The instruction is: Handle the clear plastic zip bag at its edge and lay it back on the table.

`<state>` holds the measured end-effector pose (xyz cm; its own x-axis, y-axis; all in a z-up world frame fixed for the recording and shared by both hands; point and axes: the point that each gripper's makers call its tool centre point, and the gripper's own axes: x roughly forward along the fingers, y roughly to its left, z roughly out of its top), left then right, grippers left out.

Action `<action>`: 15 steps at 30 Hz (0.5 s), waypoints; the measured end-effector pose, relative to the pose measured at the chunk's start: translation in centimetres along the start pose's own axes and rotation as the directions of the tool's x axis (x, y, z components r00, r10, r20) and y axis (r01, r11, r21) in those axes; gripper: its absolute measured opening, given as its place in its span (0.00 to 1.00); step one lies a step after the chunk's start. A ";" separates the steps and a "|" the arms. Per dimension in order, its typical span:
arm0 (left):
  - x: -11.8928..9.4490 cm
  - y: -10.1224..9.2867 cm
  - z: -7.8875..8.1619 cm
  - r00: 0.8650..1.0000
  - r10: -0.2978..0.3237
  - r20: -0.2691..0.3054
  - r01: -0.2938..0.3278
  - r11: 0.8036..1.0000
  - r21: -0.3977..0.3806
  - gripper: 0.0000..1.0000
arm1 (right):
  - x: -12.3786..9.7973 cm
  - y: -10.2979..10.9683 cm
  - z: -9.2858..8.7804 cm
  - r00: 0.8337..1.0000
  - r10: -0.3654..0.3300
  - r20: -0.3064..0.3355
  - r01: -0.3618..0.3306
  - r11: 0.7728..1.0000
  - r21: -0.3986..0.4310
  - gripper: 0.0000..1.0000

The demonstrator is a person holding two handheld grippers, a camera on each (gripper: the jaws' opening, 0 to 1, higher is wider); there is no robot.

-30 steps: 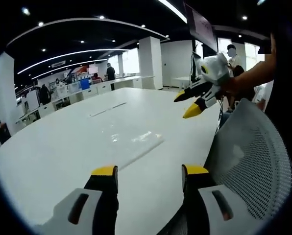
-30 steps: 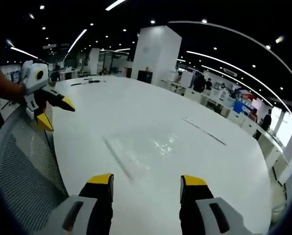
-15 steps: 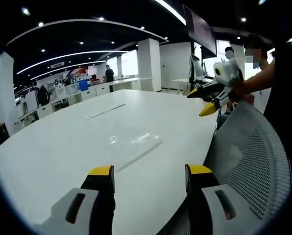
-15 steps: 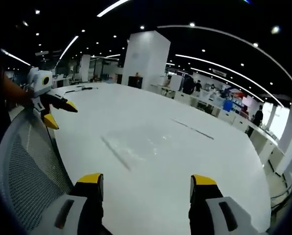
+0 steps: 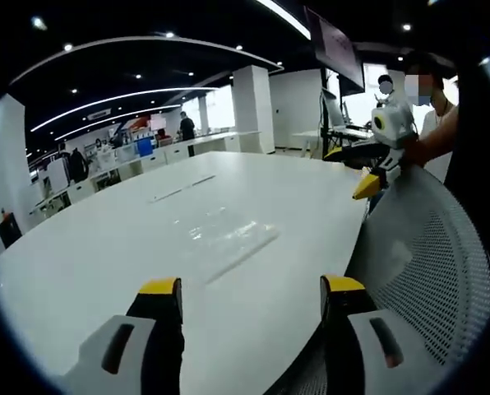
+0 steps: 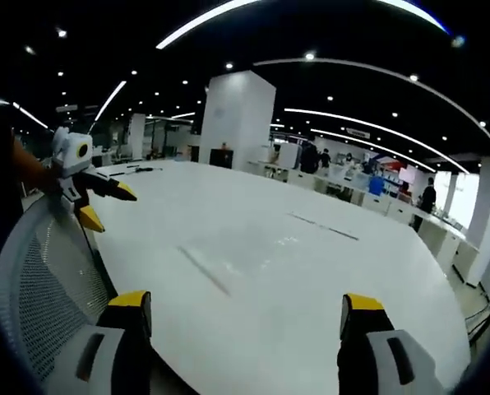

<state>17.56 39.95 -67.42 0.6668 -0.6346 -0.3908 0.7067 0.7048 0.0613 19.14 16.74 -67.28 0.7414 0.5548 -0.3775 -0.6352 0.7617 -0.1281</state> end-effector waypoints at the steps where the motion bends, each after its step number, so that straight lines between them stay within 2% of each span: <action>1: 0.0 0.0 0.0 1.000 -0.002 0.001 0.002 1.000 0.004 0.69 | 0.0 0.0 -0.1 1.000 -0.002 0.000 0.002 1.000 -0.005 0.97; 15: 0.2 0.1 -0.1 1.000 0.006 0.008 -0.006 1.000 0.000 0.77 | 0.0 -0.3 -0.2 1.000 -0.017 0.003 0.017 1.000 0.001 1.00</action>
<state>17.72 39.99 -67.60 0.6730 -0.6330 -0.3827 0.7026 0.7088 0.0633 19.31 16.44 -67.45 0.7526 0.5431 -0.3723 -0.6225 0.7712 -0.1333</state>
